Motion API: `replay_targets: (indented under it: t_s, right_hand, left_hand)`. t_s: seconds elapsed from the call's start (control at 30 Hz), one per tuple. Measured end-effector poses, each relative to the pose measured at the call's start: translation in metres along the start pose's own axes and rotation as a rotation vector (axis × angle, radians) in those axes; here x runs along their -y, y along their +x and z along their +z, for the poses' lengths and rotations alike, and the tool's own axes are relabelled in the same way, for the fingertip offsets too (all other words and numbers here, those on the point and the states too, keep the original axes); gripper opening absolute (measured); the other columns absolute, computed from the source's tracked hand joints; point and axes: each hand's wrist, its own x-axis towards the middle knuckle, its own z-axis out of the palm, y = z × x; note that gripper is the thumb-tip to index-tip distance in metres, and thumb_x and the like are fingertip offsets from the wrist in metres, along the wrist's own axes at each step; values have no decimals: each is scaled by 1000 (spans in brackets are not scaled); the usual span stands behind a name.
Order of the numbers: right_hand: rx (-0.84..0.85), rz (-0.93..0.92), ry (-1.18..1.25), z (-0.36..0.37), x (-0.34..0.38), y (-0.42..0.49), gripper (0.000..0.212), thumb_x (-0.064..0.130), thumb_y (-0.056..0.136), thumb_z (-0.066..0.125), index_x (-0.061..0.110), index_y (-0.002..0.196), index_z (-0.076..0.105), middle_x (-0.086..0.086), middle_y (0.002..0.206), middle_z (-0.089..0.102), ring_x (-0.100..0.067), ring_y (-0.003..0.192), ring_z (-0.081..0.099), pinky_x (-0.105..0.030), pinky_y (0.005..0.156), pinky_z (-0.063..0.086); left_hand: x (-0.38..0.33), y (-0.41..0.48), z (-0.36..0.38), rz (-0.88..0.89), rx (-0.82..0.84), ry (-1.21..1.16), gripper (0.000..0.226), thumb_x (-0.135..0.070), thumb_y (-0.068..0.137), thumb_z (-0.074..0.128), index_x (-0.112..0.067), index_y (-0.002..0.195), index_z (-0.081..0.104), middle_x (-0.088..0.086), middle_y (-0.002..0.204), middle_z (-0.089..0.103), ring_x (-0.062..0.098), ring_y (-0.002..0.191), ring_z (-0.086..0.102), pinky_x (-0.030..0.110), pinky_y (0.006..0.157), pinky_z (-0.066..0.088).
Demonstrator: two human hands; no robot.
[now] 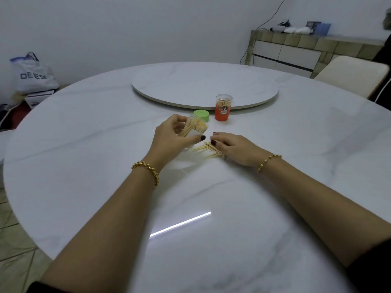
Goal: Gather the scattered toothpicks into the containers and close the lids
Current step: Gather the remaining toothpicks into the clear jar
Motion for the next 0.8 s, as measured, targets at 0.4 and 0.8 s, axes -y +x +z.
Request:
replay_targets:
  t_s: [0.4,0.8]
  right_hand:
    - [51,-19,-74,-19,-25,-4,56,38,71,81,25,123,64,15,131,53,-3,118,45,-18,101,32]
    - [-384,-110,-162,6,-20,16,14,16,88,64,15,94,77,-4,90,72,-21,84,61,-34,77,48]
  left_hand:
    - [0,-1,2,-9,17,1,50,-32,63,88,-22,104,60,-2,105,65,9,96,63,6,63,48]
    - [-2,-3,3,-27,21,-18,49,-26,64,88,-18,105,61,1,106,65,10,97,63,5,57,46]
